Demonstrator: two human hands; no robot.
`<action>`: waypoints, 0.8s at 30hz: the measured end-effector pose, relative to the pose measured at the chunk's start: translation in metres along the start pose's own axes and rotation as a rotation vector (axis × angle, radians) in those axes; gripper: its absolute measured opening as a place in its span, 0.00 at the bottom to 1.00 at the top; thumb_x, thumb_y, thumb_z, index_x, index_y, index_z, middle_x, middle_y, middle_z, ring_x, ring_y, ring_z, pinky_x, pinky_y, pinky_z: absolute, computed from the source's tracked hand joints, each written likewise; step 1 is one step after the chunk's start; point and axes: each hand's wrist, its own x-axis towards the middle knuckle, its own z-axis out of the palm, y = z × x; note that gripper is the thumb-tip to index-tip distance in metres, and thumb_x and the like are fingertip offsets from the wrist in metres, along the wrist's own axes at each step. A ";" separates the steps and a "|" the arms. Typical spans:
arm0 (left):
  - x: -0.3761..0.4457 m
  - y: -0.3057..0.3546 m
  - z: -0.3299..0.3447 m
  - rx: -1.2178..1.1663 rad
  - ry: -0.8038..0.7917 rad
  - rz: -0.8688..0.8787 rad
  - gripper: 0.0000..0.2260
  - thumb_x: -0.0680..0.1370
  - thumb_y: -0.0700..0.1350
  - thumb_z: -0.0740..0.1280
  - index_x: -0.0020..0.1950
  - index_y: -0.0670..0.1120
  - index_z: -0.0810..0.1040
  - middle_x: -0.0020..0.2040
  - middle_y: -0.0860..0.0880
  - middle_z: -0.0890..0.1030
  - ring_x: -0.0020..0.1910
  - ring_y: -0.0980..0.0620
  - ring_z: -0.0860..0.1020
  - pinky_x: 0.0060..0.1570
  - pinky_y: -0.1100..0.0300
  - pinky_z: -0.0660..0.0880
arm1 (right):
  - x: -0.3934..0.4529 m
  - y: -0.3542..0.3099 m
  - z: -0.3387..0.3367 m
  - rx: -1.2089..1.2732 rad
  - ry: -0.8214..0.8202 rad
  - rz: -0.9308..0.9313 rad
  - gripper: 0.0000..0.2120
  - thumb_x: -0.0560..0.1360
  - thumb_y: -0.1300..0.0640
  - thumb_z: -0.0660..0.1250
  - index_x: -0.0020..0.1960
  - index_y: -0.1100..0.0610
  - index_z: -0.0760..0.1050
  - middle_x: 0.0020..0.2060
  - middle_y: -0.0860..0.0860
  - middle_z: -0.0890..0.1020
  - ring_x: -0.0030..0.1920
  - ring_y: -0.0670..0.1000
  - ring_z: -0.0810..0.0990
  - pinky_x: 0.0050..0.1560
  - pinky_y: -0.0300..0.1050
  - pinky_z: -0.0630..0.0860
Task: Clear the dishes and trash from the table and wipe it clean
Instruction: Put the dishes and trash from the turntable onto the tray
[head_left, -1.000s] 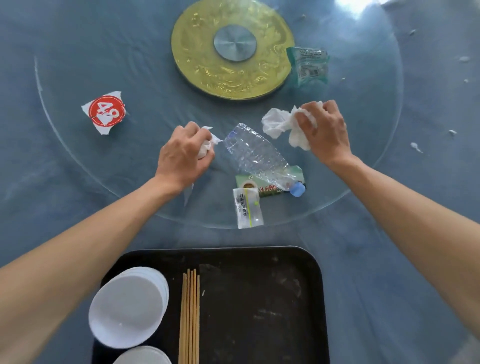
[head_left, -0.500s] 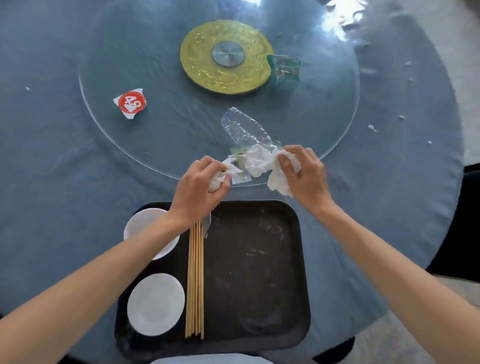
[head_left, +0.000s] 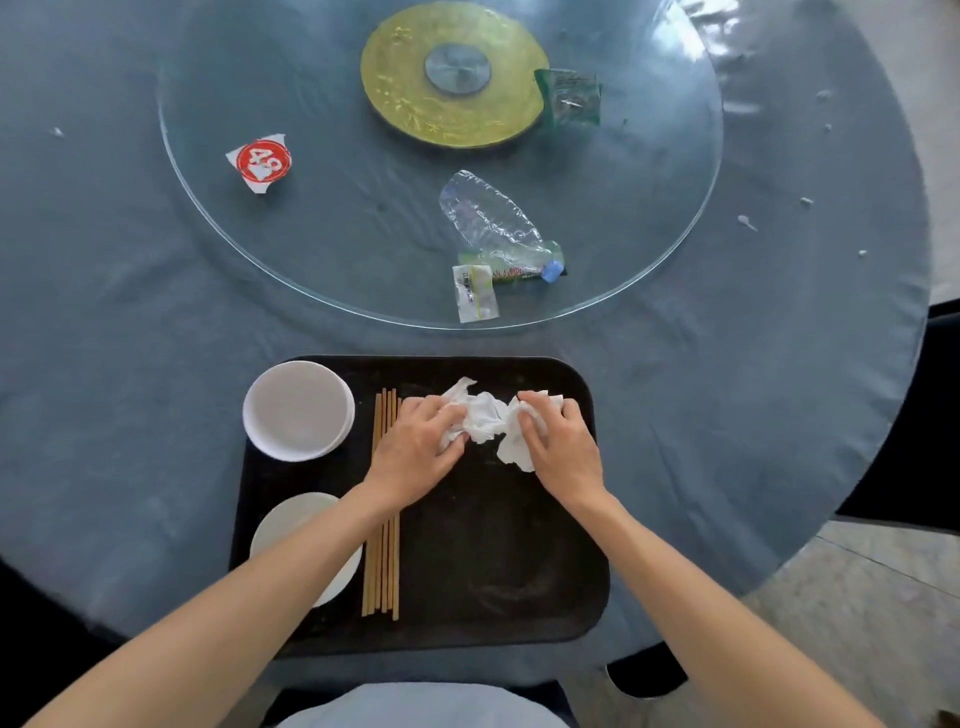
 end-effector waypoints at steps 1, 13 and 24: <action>0.000 0.000 0.000 0.009 -0.003 0.005 0.15 0.80 0.51 0.68 0.65 0.50 0.77 0.62 0.51 0.78 0.64 0.48 0.72 0.58 0.50 0.77 | 0.001 0.000 -0.002 -0.032 0.003 -0.011 0.18 0.84 0.44 0.59 0.73 0.40 0.70 0.53 0.49 0.73 0.49 0.53 0.78 0.42 0.44 0.72; 0.064 0.004 -0.054 0.087 0.101 -0.070 0.26 0.79 0.58 0.64 0.77 0.57 0.66 0.71 0.44 0.71 0.70 0.44 0.70 0.63 0.43 0.76 | 0.051 -0.015 -0.080 -0.195 0.187 -0.165 0.25 0.80 0.39 0.65 0.76 0.37 0.67 0.63 0.50 0.77 0.62 0.54 0.76 0.41 0.50 0.78; 0.188 0.004 -0.076 0.177 0.008 0.055 0.36 0.72 0.68 0.64 0.75 0.51 0.68 0.69 0.45 0.71 0.69 0.44 0.67 0.63 0.43 0.75 | 0.251 -0.067 -0.144 -0.125 0.280 -0.106 0.28 0.81 0.39 0.62 0.79 0.38 0.61 0.71 0.58 0.69 0.71 0.61 0.70 0.55 0.57 0.77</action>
